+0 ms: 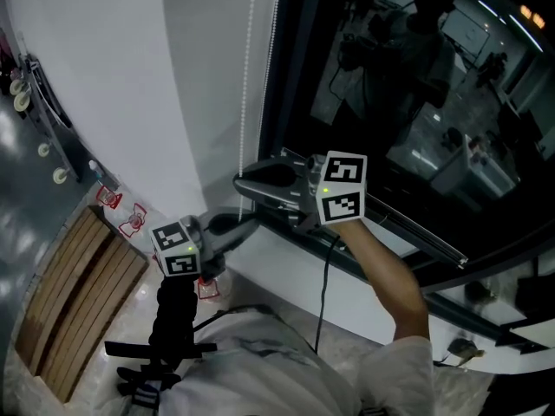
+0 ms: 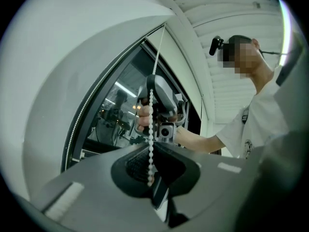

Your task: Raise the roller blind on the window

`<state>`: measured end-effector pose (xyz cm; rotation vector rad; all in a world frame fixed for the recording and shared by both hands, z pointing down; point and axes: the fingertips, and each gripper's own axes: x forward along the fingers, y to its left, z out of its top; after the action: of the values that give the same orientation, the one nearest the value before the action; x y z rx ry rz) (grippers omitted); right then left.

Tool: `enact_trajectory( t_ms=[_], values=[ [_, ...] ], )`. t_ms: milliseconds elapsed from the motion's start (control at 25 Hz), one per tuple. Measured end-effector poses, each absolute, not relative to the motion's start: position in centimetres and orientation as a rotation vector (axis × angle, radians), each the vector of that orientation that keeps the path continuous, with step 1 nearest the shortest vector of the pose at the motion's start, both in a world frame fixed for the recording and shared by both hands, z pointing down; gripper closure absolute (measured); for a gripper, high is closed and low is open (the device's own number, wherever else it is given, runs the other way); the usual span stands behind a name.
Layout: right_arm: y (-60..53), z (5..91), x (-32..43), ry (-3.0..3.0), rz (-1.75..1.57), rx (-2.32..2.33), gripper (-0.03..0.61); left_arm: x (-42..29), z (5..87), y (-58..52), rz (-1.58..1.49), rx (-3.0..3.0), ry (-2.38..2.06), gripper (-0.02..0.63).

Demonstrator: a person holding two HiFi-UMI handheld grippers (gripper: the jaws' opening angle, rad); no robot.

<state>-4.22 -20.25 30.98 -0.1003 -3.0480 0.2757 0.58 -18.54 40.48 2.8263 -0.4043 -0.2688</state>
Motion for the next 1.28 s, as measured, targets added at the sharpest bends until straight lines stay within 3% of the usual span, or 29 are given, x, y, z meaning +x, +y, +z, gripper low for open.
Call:
enact_trajectory(
  t_ms=[360, 560, 640, 840, 1280],
  values=[
    [-19.5, 34.4, -4.0, -3.015, 0.381, -0.138, 0.574, 0.5, 40.4, -19.0, -0.251, 2.843, -0.419, 0.615],
    [-19.9, 33.0, -3.5, -3.09, 0.248, -0.128, 0.553, 0.5, 39.8, -18.9, -0.267, 2.856, -0.406, 0.615],
    [-20.1, 30.7, -3.5, -3.147, 0.235, -0.154, 0.477, 0.5, 39.7, -18.9, -0.274, 2.86, -0.404, 0.615],
    [-22.4, 23.0, -3.4, -3.229, 0.053, -0.114, 0.434, 0.6, 39.4, -19.0, -0.277, 2.868, -0.401, 0.615],
    [-23.8, 9.3, -4.0, -3.349, -0.262, -0.155, 0.443, 0.4, 39.9, -19.0, -0.283, 2.858, -0.415, 0.615]
  ],
)
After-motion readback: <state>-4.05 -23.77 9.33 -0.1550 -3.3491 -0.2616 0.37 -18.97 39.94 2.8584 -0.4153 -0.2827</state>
